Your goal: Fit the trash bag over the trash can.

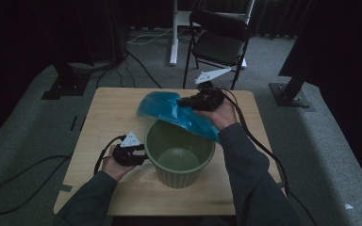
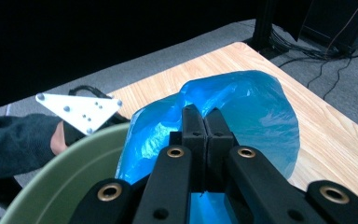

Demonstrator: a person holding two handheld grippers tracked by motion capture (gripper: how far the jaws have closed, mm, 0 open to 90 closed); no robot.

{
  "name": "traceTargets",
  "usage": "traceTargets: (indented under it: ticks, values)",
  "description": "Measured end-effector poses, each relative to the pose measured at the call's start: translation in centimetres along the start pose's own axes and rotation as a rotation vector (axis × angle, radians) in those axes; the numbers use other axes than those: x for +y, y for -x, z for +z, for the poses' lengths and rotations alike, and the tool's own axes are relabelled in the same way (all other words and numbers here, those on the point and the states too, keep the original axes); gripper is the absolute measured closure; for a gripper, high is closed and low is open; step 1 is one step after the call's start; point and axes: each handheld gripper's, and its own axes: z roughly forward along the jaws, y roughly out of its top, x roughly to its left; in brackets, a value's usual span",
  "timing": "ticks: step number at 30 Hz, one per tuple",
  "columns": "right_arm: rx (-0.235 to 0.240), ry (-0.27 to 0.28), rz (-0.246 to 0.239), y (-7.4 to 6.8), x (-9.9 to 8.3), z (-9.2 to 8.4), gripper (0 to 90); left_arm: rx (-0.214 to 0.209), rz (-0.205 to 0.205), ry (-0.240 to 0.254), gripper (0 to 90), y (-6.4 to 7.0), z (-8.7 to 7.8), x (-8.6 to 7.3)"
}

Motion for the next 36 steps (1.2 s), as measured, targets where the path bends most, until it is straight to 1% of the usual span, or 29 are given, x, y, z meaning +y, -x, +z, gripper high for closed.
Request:
traceTargets:
  ticks: [3, 4, 8, 11, 15, 20, 23, 25, 27, 31, 33, 36]
  values:
    - [0.007, 0.009, 0.0, -0.1, 0.2, 0.3, 89.6, -0.002, 0.002, 0.003, 52.9, 0.1, 0.1, 0.1]
    - [0.016, 0.016, 0.0, -0.4, 0.3, 0.8, 89.6, -0.003, 0.005, 0.004, 52.8, 0.1, 0.1, 0.1]
    - [0.016, 0.008, -0.016, -0.9, 0.7, 1.4, 89.6, -0.001, 0.005, 0.011, 52.7, 0.1, 0.1, 0.2]
    - [0.021, 0.014, -0.024, -1.3, 1.2, 1.7, 89.6, 0.005, 0.006, 0.015, 52.5, 0.1, 0.1, 0.2]
    - [0.03, 0.023, -0.034, -2.0, 2.0, 2.0, 89.6, 0.005, -0.005, 0.025, 52.5, 0.2, 0.1, 0.3]
    - [0.036, 0.044, -0.052, -2.7, 2.9, 2.1, 89.6, 0.006, -0.005, 0.026, 52.5, 0.1, 0.2, 0.3]
    - [0.044, 0.062, -0.049, -3.2, 3.5, 2.3, 89.6, 0.006, -0.006, 0.026, 52.4, 0.1, 0.2, 0.3]
    - [0.047, 0.066, -0.058, -3.5, 3.9, 2.4, 89.6, 0.005, -0.006, 0.028, 52.4, 0.1, 0.2, 0.3]
    - [0.052, 0.07, -0.057, -3.8, 4.2, 2.6, 89.6, 0.005, -0.011, 0.031, 52.4, 0.1, 0.2, 0.3]
    - [0.053, 0.078, -0.07, -4.5, 4.9, 2.8, 89.6, 0.006, -0.007, 0.032, 52.3, 0.1, 0.1, 0.3]
    - [0.051, 0.077, -0.075, -4.6, 5.0, 2.9, 89.6, 0.005, -0.006, 0.033, 52.3, 0.1, 0.1, 0.3]
    - [0.045, 0.074, -0.067, -4.5, 5.0, 3.0, 89.6, 0.006, -0.004, 0.031, 52.3, 0.1, 0.1, 0.3]
